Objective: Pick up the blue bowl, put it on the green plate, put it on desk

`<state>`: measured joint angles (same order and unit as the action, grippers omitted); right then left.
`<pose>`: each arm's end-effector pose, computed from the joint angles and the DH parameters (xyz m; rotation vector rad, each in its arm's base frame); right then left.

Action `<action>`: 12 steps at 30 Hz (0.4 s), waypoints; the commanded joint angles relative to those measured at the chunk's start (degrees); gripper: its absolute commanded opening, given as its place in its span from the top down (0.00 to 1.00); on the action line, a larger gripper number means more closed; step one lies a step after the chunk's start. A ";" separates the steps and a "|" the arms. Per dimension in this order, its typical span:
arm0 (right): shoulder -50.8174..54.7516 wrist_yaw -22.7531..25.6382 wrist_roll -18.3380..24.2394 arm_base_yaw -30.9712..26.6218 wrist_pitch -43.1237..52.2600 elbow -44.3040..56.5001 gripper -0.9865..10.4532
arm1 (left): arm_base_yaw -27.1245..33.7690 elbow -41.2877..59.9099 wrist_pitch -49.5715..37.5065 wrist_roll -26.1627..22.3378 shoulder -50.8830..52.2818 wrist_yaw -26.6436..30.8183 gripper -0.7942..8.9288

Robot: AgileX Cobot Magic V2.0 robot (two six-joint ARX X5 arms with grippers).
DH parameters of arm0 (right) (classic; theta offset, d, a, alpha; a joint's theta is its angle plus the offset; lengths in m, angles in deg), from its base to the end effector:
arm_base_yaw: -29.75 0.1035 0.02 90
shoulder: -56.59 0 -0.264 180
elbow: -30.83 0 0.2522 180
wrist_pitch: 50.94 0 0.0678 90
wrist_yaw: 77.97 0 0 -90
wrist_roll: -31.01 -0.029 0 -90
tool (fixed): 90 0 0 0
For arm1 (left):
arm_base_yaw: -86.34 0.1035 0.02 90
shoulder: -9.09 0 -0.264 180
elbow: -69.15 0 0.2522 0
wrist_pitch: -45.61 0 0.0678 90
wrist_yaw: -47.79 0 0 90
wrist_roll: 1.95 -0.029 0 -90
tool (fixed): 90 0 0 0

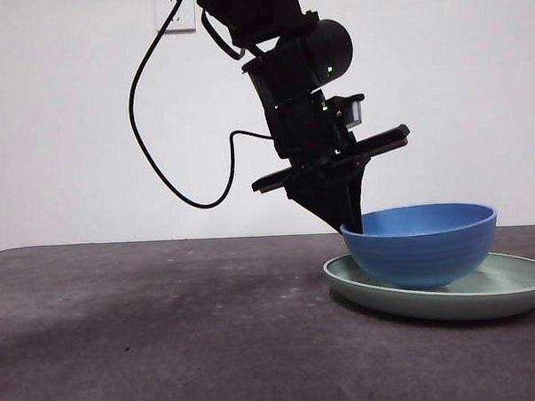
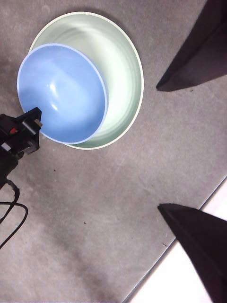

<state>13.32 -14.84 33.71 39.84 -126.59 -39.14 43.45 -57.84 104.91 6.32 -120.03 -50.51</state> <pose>0.1105 0.0330 0.3271 0.0840 0.8444 0.6246 0.3523 -0.3330 0.2142 0.2061 1.1072 -0.7233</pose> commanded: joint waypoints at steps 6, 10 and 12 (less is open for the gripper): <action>-0.39 0.15 -0.55 0.20 0.57 -1.07 0.58 | -1.29 -1.86 1.03 -1.75 -2.51 -0.07 0.91; -0.39 0.15 -0.55 0.20 0.57 -1.07 0.58 | -1.79 -1.86 1.20 -1.73 -2.51 -0.07 0.72; -0.39 0.15 -0.55 0.20 0.57 -1.07 0.58 | -1.81 -1.90 1.27 -1.68 -2.51 -0.09 0.72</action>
<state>13.32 -14.78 33.71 39.84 -126.59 -39.14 42.18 -57.93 106.37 5.03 -120.93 -50.53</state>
